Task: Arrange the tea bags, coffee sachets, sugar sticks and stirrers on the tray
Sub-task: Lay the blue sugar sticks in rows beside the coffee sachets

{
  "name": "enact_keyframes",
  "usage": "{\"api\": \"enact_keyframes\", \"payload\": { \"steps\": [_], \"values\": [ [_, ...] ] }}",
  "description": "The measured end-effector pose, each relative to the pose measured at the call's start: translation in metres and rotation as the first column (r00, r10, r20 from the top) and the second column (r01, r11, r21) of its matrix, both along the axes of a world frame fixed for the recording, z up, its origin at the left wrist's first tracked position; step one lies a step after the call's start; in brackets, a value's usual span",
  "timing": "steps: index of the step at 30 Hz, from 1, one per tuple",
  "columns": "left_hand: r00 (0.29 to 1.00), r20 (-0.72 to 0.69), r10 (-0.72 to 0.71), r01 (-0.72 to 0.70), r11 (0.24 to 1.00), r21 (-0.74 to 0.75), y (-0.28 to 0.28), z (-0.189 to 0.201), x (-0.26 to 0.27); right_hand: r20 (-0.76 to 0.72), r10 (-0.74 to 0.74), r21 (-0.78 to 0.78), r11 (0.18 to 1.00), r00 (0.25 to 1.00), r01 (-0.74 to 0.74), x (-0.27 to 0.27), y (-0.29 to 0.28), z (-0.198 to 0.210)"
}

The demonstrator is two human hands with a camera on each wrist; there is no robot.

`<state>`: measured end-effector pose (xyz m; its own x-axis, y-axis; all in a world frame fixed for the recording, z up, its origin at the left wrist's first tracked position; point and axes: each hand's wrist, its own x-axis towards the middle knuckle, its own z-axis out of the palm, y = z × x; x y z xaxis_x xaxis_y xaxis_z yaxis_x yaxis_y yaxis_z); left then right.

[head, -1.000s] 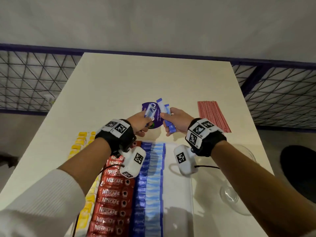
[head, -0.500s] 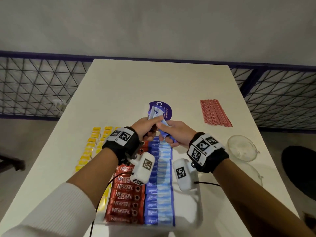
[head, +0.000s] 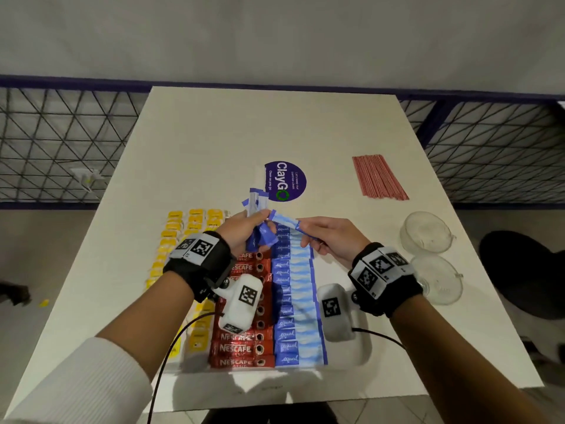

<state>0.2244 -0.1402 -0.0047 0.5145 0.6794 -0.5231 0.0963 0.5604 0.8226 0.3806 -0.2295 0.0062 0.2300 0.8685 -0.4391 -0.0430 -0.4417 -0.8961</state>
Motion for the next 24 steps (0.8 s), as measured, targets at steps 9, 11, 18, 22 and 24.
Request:
{"api": "enact_keyframes", "payload": {
  "steps": [9,11,18,22,24],
  "values": [
    [0.992,0.017,-0.124,0.124,0.992,0.033,-0.02,0.011,0.002,0.055,-0.094,0.018,0.995,0.994,0.093,-0.007,-0.005,-0.001],
    [0.992,-0.019,-0.126,0.127,0.99,0.054,-0.019,0.013,0.003,0.004,-0.119,0.018,0.993,0.993,0.119,-0.008,-0.003,0.0],
    [0.982,-0.146,-0.12,0.137,0.984,0.113,-0.019,0.014,0.002,-0.237,-0.11,0.014,0.993,0.965,0.116,-0.018,-0.003,-0.002],
    [0.953,-0.237,-0.187,0.222,0.967,0.126,-0.015,0.015,-0.001,-0.345,-0.141,-0.009,0.989,0.928,0.147,-0.019,-0.002,-0.008],
    [0.925,-0.318,-0.207,0.264,0.953,0.149,-0.012,0.014,-0.002,-0.336,-0.117,-0.031,0.993,0.935,0.114,-0.018,0.0,-0.011]
  ]
}}
